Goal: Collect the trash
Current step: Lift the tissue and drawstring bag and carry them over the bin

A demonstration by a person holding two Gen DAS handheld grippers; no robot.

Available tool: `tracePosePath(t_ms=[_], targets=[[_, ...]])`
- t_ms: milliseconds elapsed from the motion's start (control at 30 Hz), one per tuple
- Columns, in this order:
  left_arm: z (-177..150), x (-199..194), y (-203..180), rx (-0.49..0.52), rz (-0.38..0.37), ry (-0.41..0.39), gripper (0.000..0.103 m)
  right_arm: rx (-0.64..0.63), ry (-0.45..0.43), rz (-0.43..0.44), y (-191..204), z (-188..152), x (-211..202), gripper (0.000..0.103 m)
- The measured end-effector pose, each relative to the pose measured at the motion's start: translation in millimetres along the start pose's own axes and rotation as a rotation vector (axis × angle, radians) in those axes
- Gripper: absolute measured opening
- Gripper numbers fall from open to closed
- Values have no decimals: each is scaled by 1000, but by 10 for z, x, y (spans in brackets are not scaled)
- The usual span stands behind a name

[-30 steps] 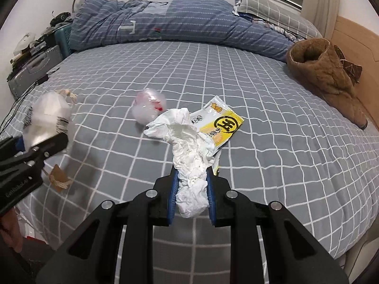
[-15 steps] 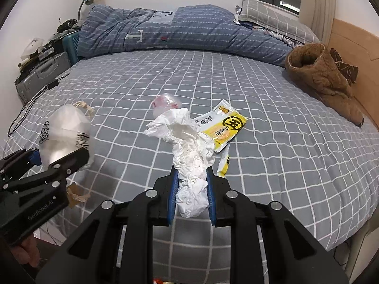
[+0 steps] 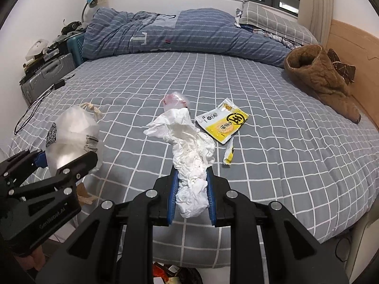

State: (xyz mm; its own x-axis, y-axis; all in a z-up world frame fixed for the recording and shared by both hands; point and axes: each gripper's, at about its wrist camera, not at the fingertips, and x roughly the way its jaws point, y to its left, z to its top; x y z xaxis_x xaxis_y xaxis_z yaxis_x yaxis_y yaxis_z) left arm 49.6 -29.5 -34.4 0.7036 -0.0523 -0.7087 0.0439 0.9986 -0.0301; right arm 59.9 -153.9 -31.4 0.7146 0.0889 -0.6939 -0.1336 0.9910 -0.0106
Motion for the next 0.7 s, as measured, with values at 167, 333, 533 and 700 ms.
tracePosePath(t_ms=[167,333,533,700], targets=[[-88,-62,11,-9,3,7,51,0,0,-2,24,-94,-96,20],[-197,-137,16,-6,5,12,51,1,-1,0,38,-168,-198,20],[-336,-212,24,-3,6,22,51,-7,9,-2,89,-302,-289,20],[-435,-273,13,5,7,31,51,-15,10,-5,120,-402,-356,20]])
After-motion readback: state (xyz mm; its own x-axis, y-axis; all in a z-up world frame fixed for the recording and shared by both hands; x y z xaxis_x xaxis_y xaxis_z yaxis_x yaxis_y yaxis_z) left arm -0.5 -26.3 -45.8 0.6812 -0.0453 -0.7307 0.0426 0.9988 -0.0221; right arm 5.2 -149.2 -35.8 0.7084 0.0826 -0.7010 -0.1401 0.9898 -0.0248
